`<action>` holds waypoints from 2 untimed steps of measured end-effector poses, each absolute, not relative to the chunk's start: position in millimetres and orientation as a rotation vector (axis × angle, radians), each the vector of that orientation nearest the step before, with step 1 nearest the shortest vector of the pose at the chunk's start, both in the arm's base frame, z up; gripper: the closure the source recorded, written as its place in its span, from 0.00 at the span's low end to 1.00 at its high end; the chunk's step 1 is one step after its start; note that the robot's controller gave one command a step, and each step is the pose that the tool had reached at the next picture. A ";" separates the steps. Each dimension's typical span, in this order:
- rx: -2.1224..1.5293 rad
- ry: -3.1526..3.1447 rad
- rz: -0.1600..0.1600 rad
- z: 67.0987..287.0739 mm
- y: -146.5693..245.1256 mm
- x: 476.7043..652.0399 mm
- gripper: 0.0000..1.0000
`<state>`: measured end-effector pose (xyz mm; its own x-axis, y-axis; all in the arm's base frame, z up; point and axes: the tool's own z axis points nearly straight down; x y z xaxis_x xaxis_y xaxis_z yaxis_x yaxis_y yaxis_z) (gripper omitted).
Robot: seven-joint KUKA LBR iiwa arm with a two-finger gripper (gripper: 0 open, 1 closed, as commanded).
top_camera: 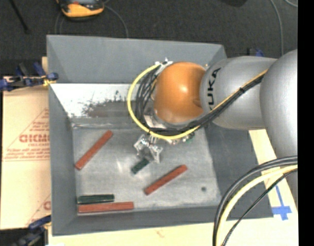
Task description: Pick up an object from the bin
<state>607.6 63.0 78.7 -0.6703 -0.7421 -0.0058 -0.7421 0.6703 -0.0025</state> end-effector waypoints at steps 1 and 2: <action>-1.273 2.867 0.003 77.6 63.8 606.9 0.00; -1.269 2.866 0.003 78.8 64.3 607.7 1.00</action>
Offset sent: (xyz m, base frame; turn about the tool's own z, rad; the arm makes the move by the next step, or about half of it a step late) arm 0.0000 0.0000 0.0000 0.0000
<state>607.7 64.3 78.8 -0.6720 -0.7405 -0.0071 -0.7406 0.6720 -0.0009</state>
